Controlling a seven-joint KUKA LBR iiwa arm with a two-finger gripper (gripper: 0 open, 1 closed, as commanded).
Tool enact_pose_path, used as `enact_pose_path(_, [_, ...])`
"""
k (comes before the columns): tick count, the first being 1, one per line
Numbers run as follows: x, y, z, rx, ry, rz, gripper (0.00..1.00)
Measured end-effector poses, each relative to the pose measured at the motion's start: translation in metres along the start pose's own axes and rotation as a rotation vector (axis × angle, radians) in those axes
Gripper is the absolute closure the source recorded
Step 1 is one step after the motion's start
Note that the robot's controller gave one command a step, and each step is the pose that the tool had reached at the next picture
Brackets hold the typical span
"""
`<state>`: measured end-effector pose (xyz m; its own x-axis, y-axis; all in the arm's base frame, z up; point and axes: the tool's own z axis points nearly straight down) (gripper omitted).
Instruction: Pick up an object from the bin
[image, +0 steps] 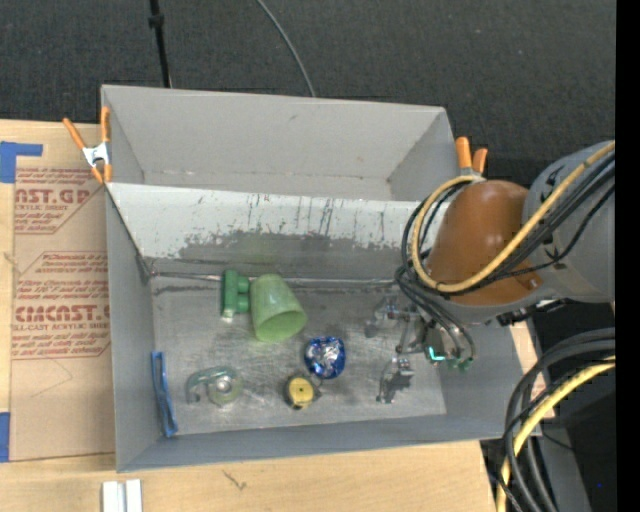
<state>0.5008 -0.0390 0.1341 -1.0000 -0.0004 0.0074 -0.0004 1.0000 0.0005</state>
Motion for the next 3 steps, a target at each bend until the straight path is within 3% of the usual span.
enact_pose_path(1, [-0.0499, 0.0437, 0.0631, 0.002, -0.014, -0.09, 0.0])
enact_pose_path(2, [-0.0495, 0.0432, 0.0591, 0.001, -0.017, -0.089, 1.0])
enact_pose_path(3, [-0.0496, 0.0432, 0.0591, 0.001, -0.017, -0.089, 0.0])
